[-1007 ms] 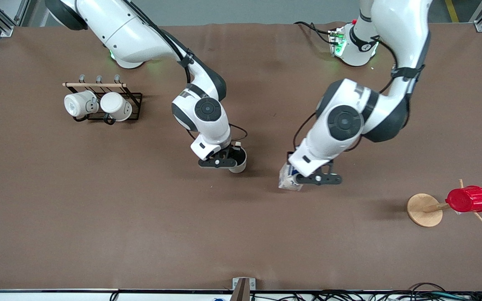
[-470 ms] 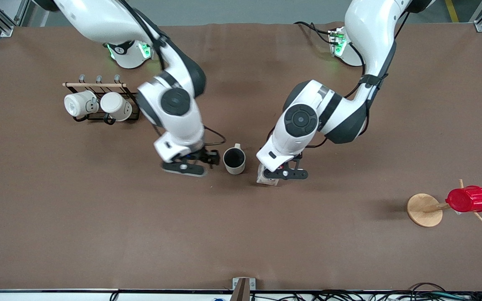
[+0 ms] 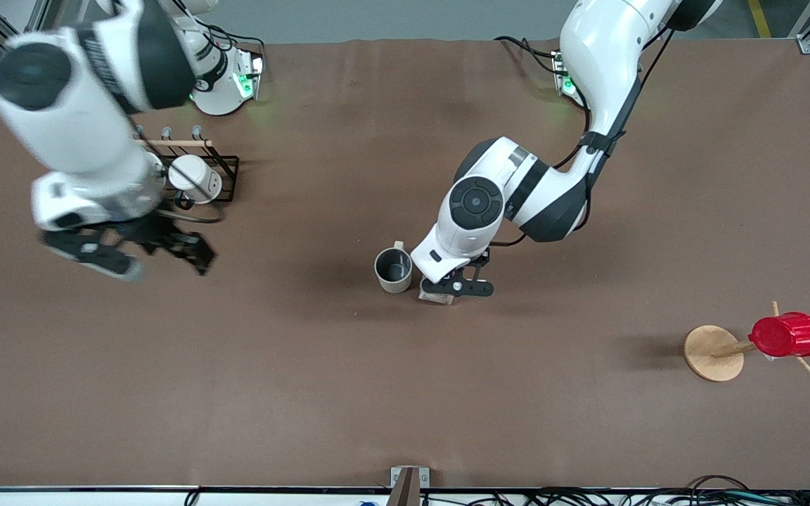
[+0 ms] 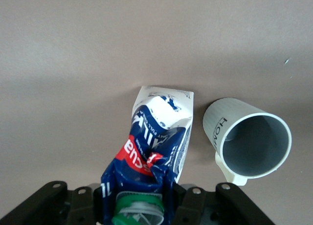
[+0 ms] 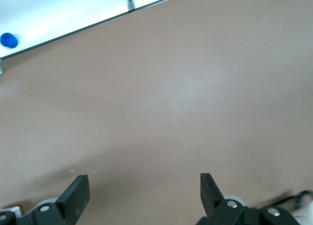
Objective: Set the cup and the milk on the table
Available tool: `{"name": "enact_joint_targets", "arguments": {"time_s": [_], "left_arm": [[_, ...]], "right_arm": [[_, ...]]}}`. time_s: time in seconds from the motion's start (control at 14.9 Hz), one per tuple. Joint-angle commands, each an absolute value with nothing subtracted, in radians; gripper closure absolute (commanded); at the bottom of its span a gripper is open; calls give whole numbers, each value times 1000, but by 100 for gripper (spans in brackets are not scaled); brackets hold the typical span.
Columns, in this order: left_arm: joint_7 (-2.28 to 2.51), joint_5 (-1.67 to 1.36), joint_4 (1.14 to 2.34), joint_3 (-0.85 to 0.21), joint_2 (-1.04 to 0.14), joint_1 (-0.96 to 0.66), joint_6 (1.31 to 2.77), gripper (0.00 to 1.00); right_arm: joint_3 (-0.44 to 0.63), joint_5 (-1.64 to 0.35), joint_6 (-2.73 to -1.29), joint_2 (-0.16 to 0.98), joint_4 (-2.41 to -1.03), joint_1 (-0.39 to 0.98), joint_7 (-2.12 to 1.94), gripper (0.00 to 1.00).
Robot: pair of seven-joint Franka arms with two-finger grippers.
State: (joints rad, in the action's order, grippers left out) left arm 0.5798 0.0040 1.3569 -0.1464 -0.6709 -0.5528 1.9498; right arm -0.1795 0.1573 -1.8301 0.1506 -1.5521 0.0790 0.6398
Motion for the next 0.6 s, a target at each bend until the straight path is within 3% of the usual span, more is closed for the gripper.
{"name": "enact_joint_targets", "arguments": {"time_s": [0.0, 0.07, 0.2, 0.4, 0.47, 0.54], "left_arm": [[594, 9, 1319, -143, -693, -566, 1933, 81], [594, 8, 1321, -143, -692, -566, 1931, 76], [594, 6, 1322, -143, -690, -566, 1931, 55], [594, 11, 1325, -141, -678, -563, 1931, 9], [594, 14, 1325, -141, -673, -560, 1931, 0], [592, 14, 1330, -141, -661, -552, 1931, 0]], "right_arm": [[-60, 107, -1766, 54, -1595, 75, 418, 0], [-26, 98, -1738, 32, -1595, 74, 349, 0], [53, 45, -1672, 2, -1591, 72, 237, 0], [91, 35, -1576, -15, -1551, 16, 109, 0], [86, 8, -1534, -14, -1527, -20, 95, 0], [86, -24, -1511, -12, -1510, -35, 84, 0]]}}
